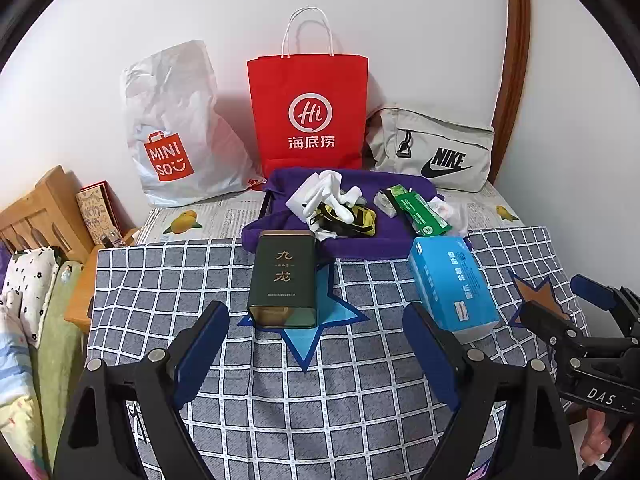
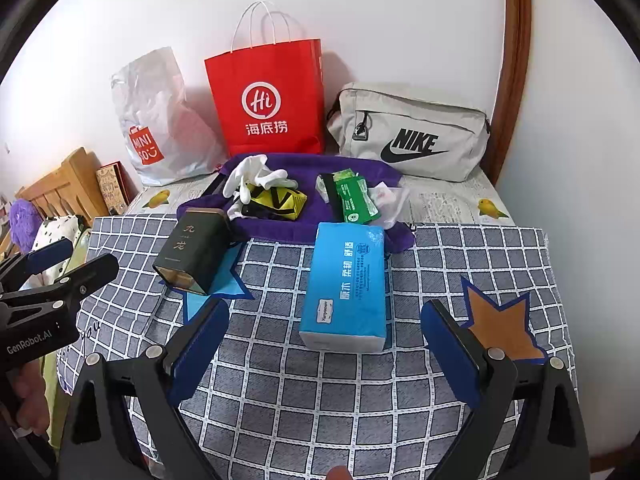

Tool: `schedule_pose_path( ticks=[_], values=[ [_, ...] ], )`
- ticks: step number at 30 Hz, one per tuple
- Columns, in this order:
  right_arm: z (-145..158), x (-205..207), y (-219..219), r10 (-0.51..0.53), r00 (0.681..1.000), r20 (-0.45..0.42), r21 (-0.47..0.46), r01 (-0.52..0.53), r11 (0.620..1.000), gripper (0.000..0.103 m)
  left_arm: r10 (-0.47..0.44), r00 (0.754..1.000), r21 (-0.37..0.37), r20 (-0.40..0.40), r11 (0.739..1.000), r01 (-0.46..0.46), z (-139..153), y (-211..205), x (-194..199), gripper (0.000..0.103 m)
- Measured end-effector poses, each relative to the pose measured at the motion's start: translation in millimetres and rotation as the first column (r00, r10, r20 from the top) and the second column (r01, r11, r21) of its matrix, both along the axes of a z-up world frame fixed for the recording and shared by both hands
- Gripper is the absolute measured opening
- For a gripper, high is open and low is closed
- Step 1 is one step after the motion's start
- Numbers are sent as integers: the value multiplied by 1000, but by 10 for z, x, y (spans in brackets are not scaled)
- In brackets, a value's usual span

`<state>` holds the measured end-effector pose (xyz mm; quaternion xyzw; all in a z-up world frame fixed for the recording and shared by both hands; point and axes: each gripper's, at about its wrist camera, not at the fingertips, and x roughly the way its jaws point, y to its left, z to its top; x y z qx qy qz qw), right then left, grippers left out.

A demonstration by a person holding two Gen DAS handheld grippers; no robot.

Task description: Organize soft objects

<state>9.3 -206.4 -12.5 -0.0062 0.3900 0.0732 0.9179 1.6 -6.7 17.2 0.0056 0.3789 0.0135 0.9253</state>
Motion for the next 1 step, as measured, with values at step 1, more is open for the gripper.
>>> schedule_pose_path(
  ticks=[1],
  values=[
    [-8, 7, 3, 0, 1000, -1, -2, 0, 1000, 96, 2, 1000, -3, 0, 1000, -2, -8, 10, 9, 88]
  ],
)
